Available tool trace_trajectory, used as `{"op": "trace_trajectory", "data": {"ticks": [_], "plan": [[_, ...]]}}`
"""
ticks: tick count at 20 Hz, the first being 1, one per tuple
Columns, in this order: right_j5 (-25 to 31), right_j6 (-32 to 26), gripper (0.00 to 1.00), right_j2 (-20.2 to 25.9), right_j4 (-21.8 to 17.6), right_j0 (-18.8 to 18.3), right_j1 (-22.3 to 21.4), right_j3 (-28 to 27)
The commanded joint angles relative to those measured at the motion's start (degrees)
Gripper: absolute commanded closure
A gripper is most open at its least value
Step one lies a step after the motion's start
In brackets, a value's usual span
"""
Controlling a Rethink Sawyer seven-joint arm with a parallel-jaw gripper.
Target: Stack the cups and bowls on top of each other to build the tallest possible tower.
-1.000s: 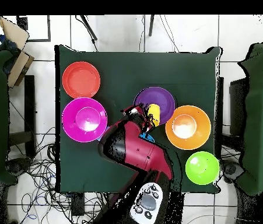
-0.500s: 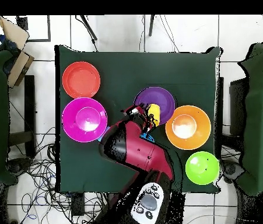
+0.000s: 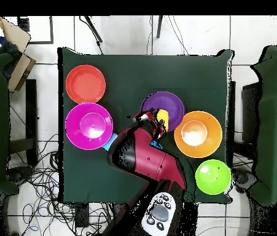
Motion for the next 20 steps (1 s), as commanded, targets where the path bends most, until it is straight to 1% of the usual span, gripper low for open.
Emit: {"op": "trace_trajectory", "data": {"ticks": [1, 5, 10, 13, 16, 19, 20], "plan": [[-1.64, 3.62, 0.00, 6.80, -4.42, -1.57, 3.28, 0.85], [-1.09, 3.49, 0.00, 5.92, -3.81, -0.87, 3.66, 0.31], [3.54, 1.77, 0.00, 6.98, -3.91, -2.03, 2.74, -0.65], [5.73, 0.64, 0.00, 6.56, -4.01, -2.07, 2.31, -1.38], [5.04, 0.60, 0.00, 8.14, -5.44, -3.44, 0.42, 0.52], [4.76, 1.59, 0.00, 3.92, -4.21, -0.16, 0.41, 1.05], [4.40, 2.42, 0.00, 4.53, -4.05, -0.73, -0.12, 1.98]]}}
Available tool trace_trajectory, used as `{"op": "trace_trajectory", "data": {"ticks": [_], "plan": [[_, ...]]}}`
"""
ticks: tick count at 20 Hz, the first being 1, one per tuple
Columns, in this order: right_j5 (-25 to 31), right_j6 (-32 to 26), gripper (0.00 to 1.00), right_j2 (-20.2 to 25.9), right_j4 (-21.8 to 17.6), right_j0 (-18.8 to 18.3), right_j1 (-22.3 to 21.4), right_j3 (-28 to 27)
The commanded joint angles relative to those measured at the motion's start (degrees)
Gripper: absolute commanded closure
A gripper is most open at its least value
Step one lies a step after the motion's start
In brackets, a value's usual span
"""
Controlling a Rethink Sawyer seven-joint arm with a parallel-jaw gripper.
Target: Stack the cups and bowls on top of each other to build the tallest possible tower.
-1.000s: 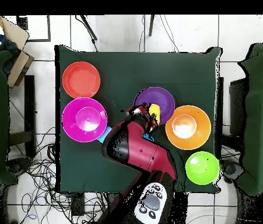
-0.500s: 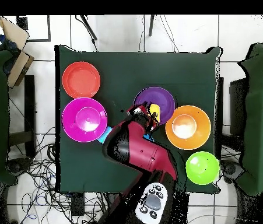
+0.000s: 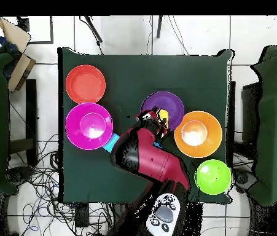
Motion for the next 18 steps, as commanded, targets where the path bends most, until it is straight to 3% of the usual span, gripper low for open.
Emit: {"op": "trace_trajectory", "data": {"ticks": [1, 5, 13, 18], "plan": [[5.28, 2.84, 0.00, 5.44, -3.14, -0.63, 0.05, 2.41], [7.05, 2.62, 0.00, 5.97, -2.63, -1.20, 0.19, 1.81], [4.90, 1.56, 0.00, 8.52, -5.49, -4.38, -0.68, 2.90], [4.99, 1.51, 0.00, 8.10, -6.18, -4.45, -0.72, 2.63]]}}
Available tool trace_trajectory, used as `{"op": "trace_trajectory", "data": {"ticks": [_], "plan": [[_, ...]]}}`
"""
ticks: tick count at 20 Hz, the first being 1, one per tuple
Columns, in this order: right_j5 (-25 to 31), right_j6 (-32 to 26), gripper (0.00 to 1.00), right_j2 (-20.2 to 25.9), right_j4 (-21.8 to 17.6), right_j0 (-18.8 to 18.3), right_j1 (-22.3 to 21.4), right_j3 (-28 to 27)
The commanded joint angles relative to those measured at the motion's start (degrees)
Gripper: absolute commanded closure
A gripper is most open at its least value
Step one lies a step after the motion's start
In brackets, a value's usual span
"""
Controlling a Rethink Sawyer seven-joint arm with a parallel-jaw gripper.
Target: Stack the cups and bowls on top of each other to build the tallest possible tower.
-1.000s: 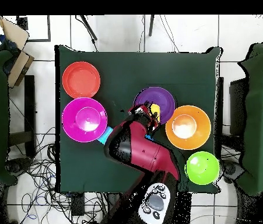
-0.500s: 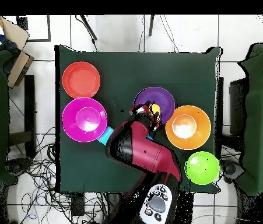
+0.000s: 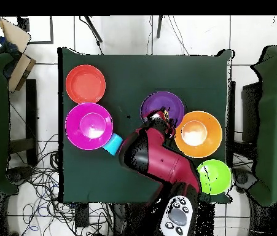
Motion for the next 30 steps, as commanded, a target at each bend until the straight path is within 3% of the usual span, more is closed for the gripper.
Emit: {"op": "trace_trajectory", "data": {"ticks": [1, 8, 16, 24, 30], "plan": [[5.12, 1.47, 0.00, 7.24, -4.74, -0.89, 0.55, 2.40], [6.19, 1.80, 0.00, 6.71, -4.59, -0.39, 0.71, 1.78], [4.16, 7.27, 0.00, 5.78, 0.22, 3.43, 2.01, 3.40], [4.55, 9.58, 0.00, 8.89, 2.46, 2.29, 0.71, 5.50], [1.07, 9.79, 0.00, 10.11, 2.03, 1.25, 1.18, 6.32]]}}
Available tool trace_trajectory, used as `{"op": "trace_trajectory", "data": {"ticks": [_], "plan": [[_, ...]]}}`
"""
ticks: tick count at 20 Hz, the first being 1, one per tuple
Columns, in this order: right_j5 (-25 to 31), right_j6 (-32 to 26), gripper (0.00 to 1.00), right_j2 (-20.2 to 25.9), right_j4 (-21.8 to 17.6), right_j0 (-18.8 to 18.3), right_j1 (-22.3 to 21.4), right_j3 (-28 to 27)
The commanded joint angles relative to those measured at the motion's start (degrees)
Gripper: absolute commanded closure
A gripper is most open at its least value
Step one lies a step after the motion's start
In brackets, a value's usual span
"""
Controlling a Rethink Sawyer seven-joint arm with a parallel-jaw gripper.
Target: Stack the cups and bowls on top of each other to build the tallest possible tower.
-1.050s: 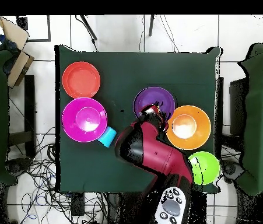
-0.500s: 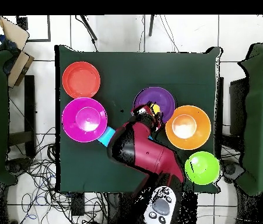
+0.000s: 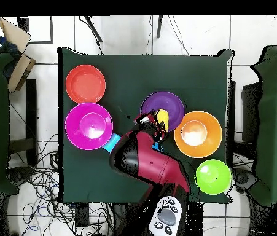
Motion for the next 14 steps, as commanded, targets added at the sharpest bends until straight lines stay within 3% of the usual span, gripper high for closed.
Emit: {"op": "trace_trajectory", "data": {"ticks": [1, 14], "plan": [[0.43, 10.01, 0.00, 8.54, 1.10, -0.81, 1.70, 4.24], [-3.95, 12.51, 0.00, 6.24, 6.70, 3.17, 4.35, 6.33]]}}
